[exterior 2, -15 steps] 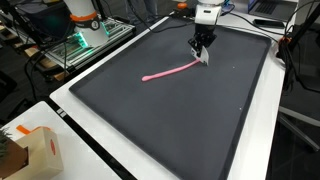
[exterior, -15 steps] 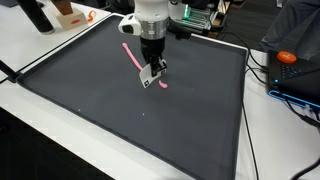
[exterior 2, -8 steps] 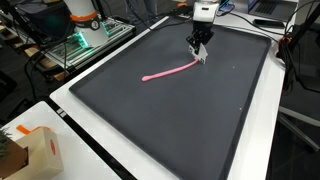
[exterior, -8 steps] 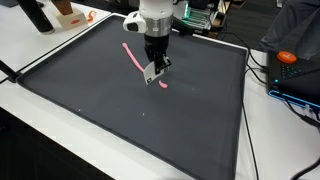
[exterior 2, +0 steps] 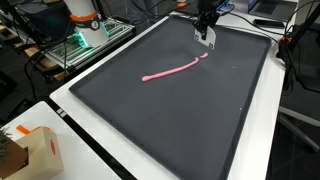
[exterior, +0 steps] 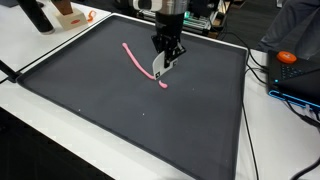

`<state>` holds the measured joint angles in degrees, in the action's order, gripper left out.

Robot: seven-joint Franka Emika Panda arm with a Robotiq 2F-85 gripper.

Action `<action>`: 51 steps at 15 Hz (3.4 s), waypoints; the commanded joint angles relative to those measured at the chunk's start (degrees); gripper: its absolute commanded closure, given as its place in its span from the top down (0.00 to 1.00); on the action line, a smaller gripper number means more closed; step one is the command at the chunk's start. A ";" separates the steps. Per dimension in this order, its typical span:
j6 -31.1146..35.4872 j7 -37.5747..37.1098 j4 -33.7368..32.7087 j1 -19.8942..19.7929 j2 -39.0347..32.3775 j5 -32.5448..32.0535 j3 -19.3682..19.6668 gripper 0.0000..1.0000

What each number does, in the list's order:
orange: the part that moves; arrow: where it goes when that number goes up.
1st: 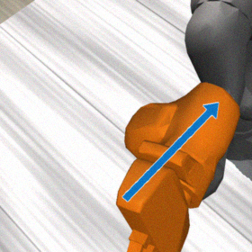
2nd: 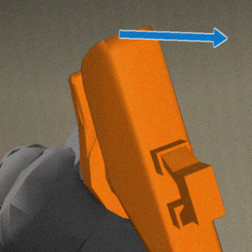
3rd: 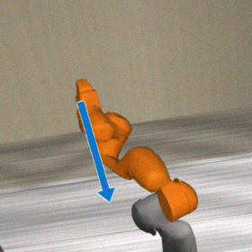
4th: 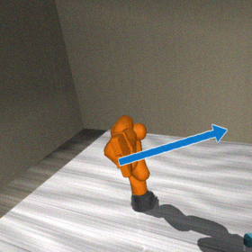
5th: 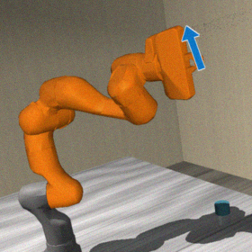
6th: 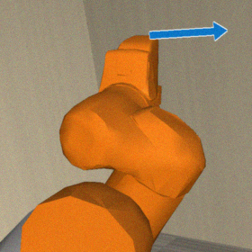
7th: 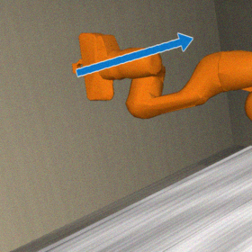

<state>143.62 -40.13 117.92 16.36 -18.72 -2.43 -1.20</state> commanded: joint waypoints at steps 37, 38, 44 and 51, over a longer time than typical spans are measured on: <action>-29.45 7.55 -35.79 8.71 -16.63 -20.13 -1.32 0.01; -30.20 7.79 -36.54 8.95 -17.45 -20.22 -1.17 0.01; -34.16 10.01 -40.43 9.99 -21.58 -20.28 -0.54 0.01; -37.79 12.04 -44.18 10.45 -24.70 -19.60 -0.14 0.01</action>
<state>108.87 -29.36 76.74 25.84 -41.49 -21.55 -2.19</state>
